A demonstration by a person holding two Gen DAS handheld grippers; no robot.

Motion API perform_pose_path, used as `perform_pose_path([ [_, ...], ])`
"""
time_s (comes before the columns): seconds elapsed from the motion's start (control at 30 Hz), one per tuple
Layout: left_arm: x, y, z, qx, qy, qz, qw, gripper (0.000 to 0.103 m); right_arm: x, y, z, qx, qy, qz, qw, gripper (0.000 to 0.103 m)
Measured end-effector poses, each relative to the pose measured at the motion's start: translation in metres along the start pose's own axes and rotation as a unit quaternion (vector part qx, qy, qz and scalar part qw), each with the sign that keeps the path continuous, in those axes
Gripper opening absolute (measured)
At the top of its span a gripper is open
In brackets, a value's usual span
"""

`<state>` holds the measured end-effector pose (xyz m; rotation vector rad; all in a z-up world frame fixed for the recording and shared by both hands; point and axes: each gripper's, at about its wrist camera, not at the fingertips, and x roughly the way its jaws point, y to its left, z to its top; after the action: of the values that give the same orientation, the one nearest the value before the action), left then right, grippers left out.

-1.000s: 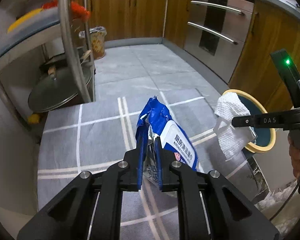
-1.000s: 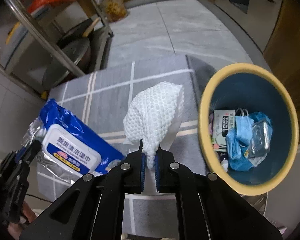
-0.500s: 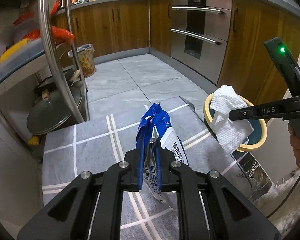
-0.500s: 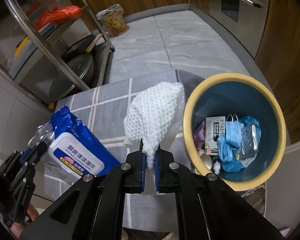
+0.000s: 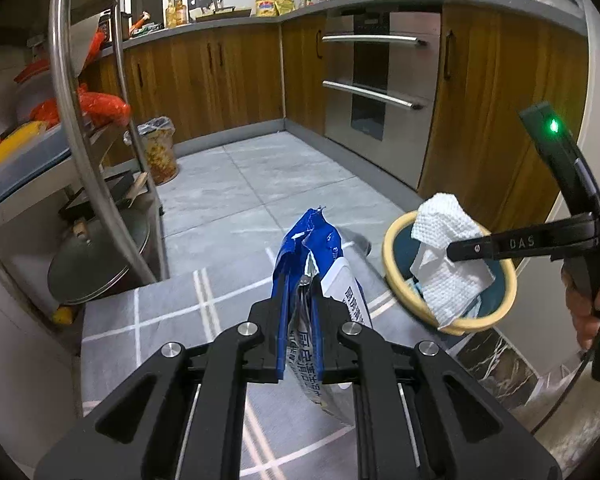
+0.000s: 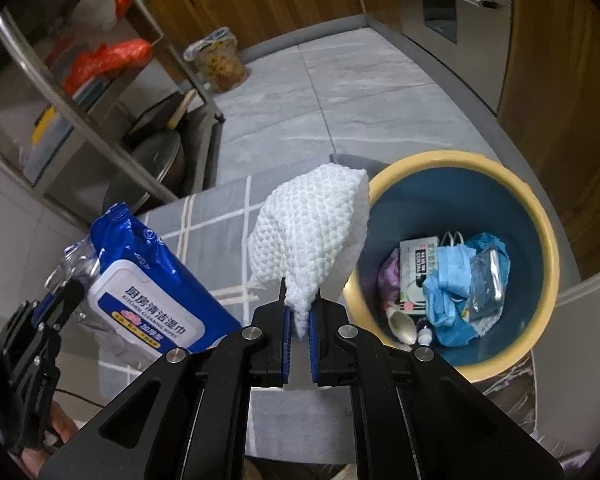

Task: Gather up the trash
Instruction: 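Carry the wipes pack and white tissue over the teal bin with both tools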

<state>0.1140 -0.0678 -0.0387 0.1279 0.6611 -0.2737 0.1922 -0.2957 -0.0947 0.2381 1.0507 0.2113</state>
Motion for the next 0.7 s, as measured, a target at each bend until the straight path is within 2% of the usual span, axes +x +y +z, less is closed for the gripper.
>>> perform_pose_path([
  [0.5, 0.036, -0.079, 0.032, 0.041, -0.004, -0.061, 0.9973, 0.009, -0.008, -0.1, 0.002, 0.078, -0.006, -0.051, 0.996, 0.008],
  [0.7, 0.053, -0.095, 0.048, 0.036, -0.003, -0.087, 0.9955, 0.009, -0.015, -0.129, 0.004, 0.11, -0.018, -0.058, 0.992, 0.008],
])
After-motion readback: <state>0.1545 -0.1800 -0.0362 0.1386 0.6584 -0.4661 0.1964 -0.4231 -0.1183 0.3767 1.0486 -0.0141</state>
